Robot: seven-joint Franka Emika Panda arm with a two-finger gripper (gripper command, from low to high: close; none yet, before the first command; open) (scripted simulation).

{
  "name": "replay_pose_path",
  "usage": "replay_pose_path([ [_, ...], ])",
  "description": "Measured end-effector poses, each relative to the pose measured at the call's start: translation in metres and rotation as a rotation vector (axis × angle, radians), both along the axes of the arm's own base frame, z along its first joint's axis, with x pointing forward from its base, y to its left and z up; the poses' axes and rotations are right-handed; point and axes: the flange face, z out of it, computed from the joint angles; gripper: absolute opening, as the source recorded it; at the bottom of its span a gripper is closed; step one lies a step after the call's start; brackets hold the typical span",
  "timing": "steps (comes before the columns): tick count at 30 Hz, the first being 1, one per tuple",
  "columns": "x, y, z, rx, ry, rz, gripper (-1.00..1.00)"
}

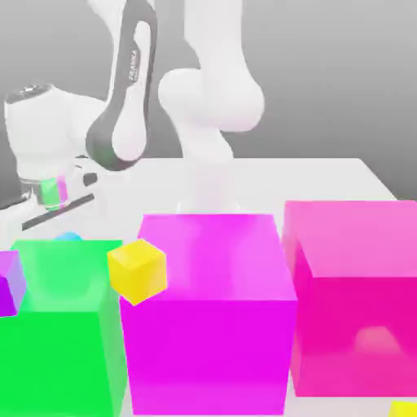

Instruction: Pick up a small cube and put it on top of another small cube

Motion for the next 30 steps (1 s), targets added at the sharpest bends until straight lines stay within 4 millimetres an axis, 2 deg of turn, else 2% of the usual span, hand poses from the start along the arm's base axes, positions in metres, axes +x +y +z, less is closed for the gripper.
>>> replay_pose_path([
  [9,0.092,-0.029,0.076,0.006,0.036,0.41,-1.0],
  [13,0.128,-0.034,0.116,0.006,0.054,0.582,-1.0],
  [17,0.163,-0.032,0.165,0.005,0.034,0.753,-1.0],
  [20,0.191,-0.018,0.205,0.003,0.013,0.9,-1.0],
  [21,0.202,-0.008,0.217,0.003,0.001,0.955,-1.0],
  [22,0.212,0.007,0.221,0.002,-0.021,1.002,-1.0],
  [24,0.232,0.041,0.202,0.003,-0.038,1.082,-1.0],
  [25,0.235,0.047,0.186,0.003,-0.041,1.096,-1.0],
  [26,0.232,0.041,0.175,0.003,-0.042,1.085,1.0],
  [30,0.231,0.039,0.175,0.003,-0.042,1.081,1.0],
])
